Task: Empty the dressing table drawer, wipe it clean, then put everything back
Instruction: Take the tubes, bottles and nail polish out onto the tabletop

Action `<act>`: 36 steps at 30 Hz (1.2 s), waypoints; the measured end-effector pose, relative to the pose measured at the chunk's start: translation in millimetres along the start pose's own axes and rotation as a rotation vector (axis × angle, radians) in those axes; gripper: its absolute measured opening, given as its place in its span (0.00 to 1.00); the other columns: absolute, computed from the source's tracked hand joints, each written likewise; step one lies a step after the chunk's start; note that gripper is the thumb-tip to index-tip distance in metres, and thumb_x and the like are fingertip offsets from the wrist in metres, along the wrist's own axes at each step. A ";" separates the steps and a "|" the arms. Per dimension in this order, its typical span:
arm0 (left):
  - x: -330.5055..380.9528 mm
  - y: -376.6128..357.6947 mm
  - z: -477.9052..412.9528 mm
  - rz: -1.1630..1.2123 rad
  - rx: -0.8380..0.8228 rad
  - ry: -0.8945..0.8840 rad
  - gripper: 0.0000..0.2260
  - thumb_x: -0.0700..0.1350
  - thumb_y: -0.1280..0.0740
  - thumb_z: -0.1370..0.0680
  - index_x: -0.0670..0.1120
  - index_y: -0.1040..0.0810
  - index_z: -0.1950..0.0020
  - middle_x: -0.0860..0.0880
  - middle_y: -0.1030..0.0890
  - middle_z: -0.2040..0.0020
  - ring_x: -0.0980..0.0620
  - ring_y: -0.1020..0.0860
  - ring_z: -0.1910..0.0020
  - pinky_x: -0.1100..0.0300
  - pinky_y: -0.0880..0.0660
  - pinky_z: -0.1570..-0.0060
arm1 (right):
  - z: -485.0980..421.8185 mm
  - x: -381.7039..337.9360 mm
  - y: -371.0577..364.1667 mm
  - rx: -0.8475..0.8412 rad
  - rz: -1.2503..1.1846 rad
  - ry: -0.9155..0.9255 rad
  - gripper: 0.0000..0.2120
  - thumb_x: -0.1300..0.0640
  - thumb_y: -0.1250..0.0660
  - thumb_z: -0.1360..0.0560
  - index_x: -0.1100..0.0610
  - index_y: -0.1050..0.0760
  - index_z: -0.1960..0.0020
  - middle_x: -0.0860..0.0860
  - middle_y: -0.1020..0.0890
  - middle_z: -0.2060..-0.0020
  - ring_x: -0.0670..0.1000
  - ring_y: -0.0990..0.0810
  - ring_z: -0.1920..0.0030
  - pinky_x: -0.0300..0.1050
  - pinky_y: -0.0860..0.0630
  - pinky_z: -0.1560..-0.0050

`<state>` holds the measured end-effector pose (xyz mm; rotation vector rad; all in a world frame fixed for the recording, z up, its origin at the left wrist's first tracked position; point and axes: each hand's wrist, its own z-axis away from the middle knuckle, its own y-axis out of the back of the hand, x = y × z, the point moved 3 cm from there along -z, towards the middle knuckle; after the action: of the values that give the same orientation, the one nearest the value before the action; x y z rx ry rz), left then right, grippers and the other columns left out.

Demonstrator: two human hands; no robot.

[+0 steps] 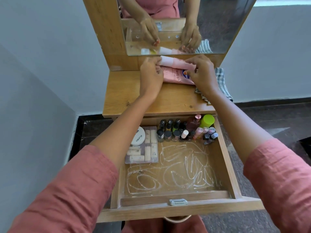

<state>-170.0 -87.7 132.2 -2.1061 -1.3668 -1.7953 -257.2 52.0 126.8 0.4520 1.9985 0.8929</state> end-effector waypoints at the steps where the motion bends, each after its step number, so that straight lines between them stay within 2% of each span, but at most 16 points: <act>1: 0.6 0.8 4.6 0.003 -0.002 0.006 0.17 0.29 0.41 0.27 0.39 0.24 0.40 0.43 0.24 0.46 0.58 0.28 0.57 0.73 0.29 0.58 | 3.6 -1.1 1.2 0.010 -0.029 0.001 0.15 0.68 0.33 0.31 0.62 0.23 0.45 0.58 0.22 0.46 0.56 0.26 0.43 0.42 0.31 0.45; 3: 1.5 2.7 16.3 0.024 -0.017 0.017 0.16 0.30 0.41 0.26 0.39 0.25 0.40 0.43 0.24 0.45 0.57 0.27 0.55 0.71 0.27 0.55 | 12.7 -2.8 3.2 0.023 -0.081 -0.005 0.12 0.68 0.33 0.31 0.64 0.22 0.47 0.59 0.21 0.49 0.54 0.24 0.50 0.38 0.29 0.50; 5: 0.8 3.4 29.6 0.048 -0.045 0.027 0.16 0.30 0.40 0.26 0.39 0.25 0.40 0.43 0.24 0.45 0.57 0.27 0.55 0.70 0.27 0.54 | 24.5 -4.3 4.0 0.022 -0.103 -0.021 0.10 0.67 0.32 0.30 0.65 0.21 0.49 0.60 0.21 0.51 0.50 0.26 0.55 0.32 0.31 0.57; 11: -3.7 8.5 85.6 0.027 -0.078 0.024 0.13 0.32 0.38 0.25 0.40 0.23 0.42 0.50 0.25 0.51 0.58 0.27 0.56 0.77 0.30 0.55 | 78.7 -11.4 2.1 -0.024 -0.183 -0.047 0.09 0.66 0.31 0.29 0.64 0.21 0.50 0.57 0.19 0.54 0.47 0.24 0.57 0.21 0.31 0.59; 15: -16.4 11.8 122.0 0.032 -0.139 0.045 0.09 0.33 0.38 0.25 0.42 0.20 0.49 0.48 0.20 0.52 0.56 0.24 0.54 0.68 0.27 0.51 | 117.4 -16.7 -5.4 -0.052 -0.203 -0.042 0.08 0.67 0.33 0.29 0.64 0.21 0.51 0.57 0.19 0.55 0.47 0.23 0.57 0.22 0.30 0.56; 18: -31.6 15.4 142.7 -0.009 -0.147 0.098 0.09 0.34 0.38 0.25 0.42 0.20 0.52 0.49 0.19 0.53 0.57 0.25 0.55 0.75 0.30 0.55 | 139.4 -27.0 -9.7 -0.032 -0.203 0.022 0.06 0.68 0.33 0.30 0.65 0.20 0.54 0.57 0.19 0.57 0.51 0.22 0.57 0.31 0.27 0.53; 20: -42.4 15.7 151.9 -0.040 -0.169 0.133 0.09 0.33 0.38 0.25 0.42 0.20 0.50 0.47 0.20 0.52 0.57 0.25 0.55 0.74 0.31 0.56 | 152.7 -31.5 -15.2 -0.035 -0.179 0.063 0.05 0.68 0.33 0.30 0.65 0.20 0.54 0.58 0.19 0.56 0.54 0.22 0.54 0.43 0.25 0.51; 24: -57.3 10.0 161.5 -0.135 -0.274 0.168 0.13 0.32 0.39 0.25 0.40 0.23 0.43 0.42 0.22 0.45 0.51 0.24 0.48 0.67 0.31 0.50 | 170.2 -29.0 -34.3 -0.180 -0.091 0.020 0.10 0.65 0.31 0.31 0.62 0.20 0.50 0.57 0.19 0.52 0.57 0.24 0.48 0.42 0.31 0.46; 26: -60.4 5.8 162.6 -0.186 -0.305 0.164 0.15 0.33 0.38 0.25 0.40 0.24 0.40 0.42 0.23 0.43 0.47 0.25 0.43 0.64 0.32 0.47 | 175.7 -26.1 -44.9 -0.263 0.065 0.047 0.14 0.61 0.29 0.32 0.60 0.21 0.46 0.55 0.19 0.50 0.59 0.26 0.46 0.48 0.33 0.45; 28: -61.9 2.4 162.1 -0.193 -0.314 0.171 0.15 0.34 0.35 0.26 0.40 0.24 0.40 0.42 0.24 0.42 0.47 0.25 0.43 0.63 0.31 0.47 | 180.6 -24.1 -52.3 -0.296 0.210 0.067 0.17 0.58 0.28 0.33 0.58 0.22 0.44 0.53 0.19 0.48 0.58 0.27 0.43 0.52 0.34 0.45; 32: -62.3 -1.6 160.9 -0.191 -0.305 0.184 0.14 0.37 0.32 0.26 0.41 0.23 0.41 0.43 0.24 0.44 0.48 0.24 0.46 0.67 0.32 0.52 | 183.7 -23.0 -60.9 -0.224 0.289 0.092 0.14 0.61 0.28 0.35 0.57 0.20 0.49 0.53 0.17 0.54 0.59 0.23 0.49 0.51 0.37 0.47; 34: -63.6 -2.7 160.2 -0.197 -0.309 0.189 0.13 0.37 0.32 0.26 0.41 0.23 0.41 0.43 0.24 0.44 0.47 0.24 0.47 0.64 0.31 0.51 | 182.7 -23.7 -62.3 -0.179 0.285 0.102 0.11 0.62 0.29 0.34 0.57 0.20 0.51 0.53 0.17 0.57 0.59 0.22 0.52 0.47 0.42 0.50; 36: -64.8 -3.0 159.5 -0.214 -0.321 0.200 0.13 0.37 0.32 0.26 0.40 0.23 0.42 0.42 0.24 0.45 0.46 0.24 0.47 0.61 0.30 0.50 | 182.0 -24.6 -62.3 -0.180 0.261 0.088 0.10 0.62 0.31 0.31 0.58 0.20 0.51 0.53 0.17 0.56 0.59 0.23 0.50 0.47 0.44 0.50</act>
<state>-44.9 -34.9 26.4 -1.8995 -1.3740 -2.3807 -90.3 71.1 29.8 0.5880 1.9446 1.2621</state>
